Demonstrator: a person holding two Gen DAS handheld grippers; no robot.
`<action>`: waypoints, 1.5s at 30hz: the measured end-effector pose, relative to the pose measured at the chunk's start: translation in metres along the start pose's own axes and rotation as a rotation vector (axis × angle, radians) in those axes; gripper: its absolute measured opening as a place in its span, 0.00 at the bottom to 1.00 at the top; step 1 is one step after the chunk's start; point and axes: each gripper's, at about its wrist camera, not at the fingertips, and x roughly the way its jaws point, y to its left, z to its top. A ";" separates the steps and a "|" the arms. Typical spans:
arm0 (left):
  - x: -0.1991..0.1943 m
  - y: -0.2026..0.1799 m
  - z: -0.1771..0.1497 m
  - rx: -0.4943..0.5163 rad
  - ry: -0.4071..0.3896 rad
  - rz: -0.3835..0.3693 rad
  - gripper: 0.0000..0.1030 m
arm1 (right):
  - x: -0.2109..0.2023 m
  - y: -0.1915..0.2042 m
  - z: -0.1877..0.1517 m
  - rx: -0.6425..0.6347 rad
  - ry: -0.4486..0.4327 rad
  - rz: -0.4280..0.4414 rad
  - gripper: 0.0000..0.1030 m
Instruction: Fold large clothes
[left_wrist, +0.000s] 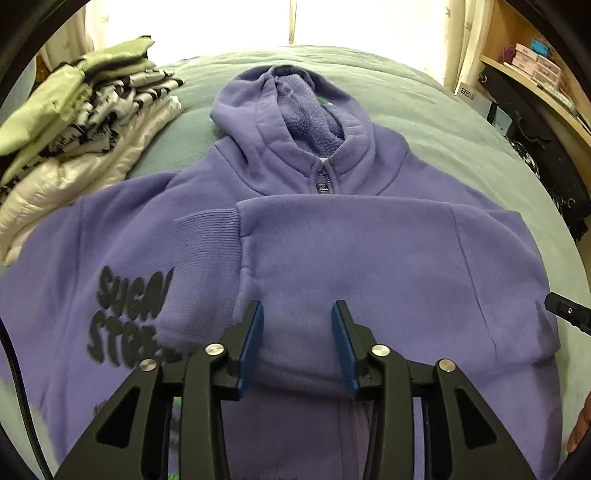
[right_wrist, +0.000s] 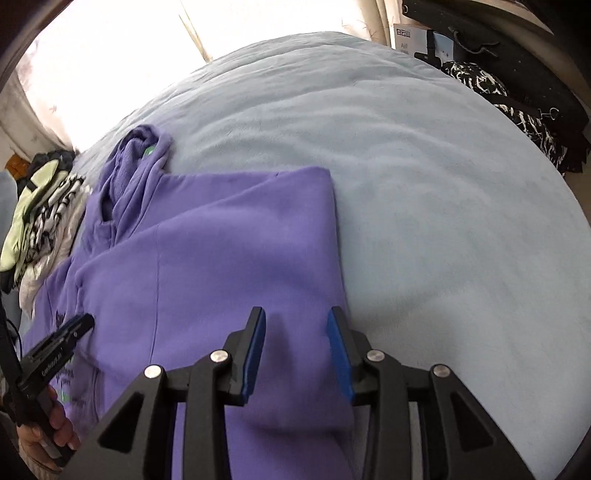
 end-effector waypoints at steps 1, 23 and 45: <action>-0.010 -0.001 -0.002 0.006 -0.014 0.009 0.42 | -0.007 0.001 -0.004 -0.004 0.002 0.005 0.34; -0.211 0.020 -0.086 0.017 -0.173 -0.032 0.55 | -0.179 0.047 -0.115 -0.105 -0.011 0.207 0.40; -0.271 0.113 -0.150 -0.056 -0.229 0.035 0.63 | -0.202 0.204 -0.175 -0.330 -0.045 0.333 0.41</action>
